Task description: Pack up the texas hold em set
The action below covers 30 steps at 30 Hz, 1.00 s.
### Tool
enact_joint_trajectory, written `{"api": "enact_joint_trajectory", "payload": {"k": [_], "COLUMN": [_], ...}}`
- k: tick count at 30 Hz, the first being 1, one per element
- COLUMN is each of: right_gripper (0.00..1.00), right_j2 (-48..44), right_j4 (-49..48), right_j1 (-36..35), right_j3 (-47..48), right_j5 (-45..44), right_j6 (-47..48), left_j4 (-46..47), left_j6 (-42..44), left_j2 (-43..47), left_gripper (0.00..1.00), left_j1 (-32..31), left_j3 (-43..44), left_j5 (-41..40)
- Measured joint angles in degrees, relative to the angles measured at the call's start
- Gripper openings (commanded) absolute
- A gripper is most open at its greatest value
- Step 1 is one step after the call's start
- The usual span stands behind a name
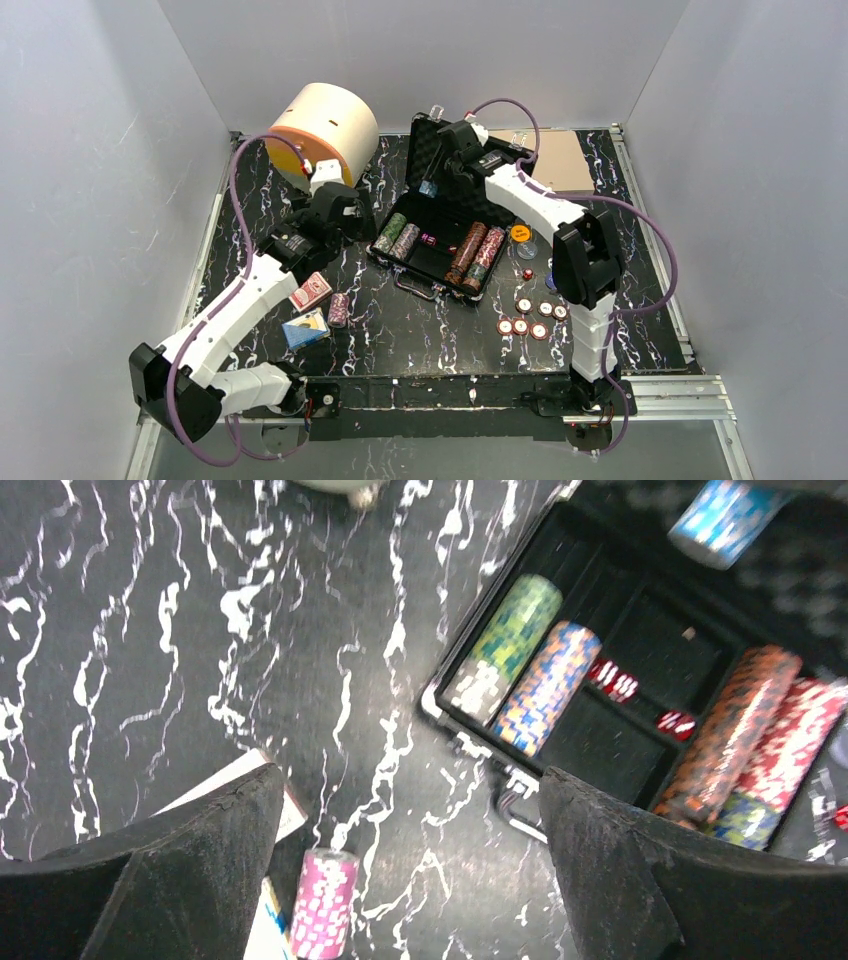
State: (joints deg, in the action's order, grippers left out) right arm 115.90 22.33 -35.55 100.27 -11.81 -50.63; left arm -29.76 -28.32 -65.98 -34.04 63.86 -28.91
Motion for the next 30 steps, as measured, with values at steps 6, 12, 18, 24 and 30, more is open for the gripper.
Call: {"api": "enact_joint_trajectory", "payload": {"k": [6,12,18,24,30], "right_gripper": [0.23,0.23,0.23,0.23,0.22], "right_j2": [3.1,3.52,3.52,3.52,3.37], "right_j4": [-0.59,-1.49,-1.44,-0.13,1.05], "right_j1": [-0.13,-0.83,-3.61,-7.76,-10.32], "right_j3": [3.56,3.8,3.78,3.69,2.73], "right_j5": [1.36,0.33,-3.41,-8.07,-10.91], "right_j6": [1.33,2.05,3.32,5.05,6.64], "left_j4": [-3.82,-5.14,-5.01,-5.2,-4.63], "left_j6": [-2.67,-3.41,-3.48,-3.85,-3.85], "left_j2": [-1.11,-1.97,-2.08,-2.05,-1.99], "left_gripper": [0.96,0.95,0.94,0.95,0.95], "left_j1": [0.0,0.0,0.0,0.0,0.0], "left_j3": [-5.92,-10.69,-13.25,-15.41,-15.87], "left_j5": [2.45,3.56,4.48,4.42,4.28]}}
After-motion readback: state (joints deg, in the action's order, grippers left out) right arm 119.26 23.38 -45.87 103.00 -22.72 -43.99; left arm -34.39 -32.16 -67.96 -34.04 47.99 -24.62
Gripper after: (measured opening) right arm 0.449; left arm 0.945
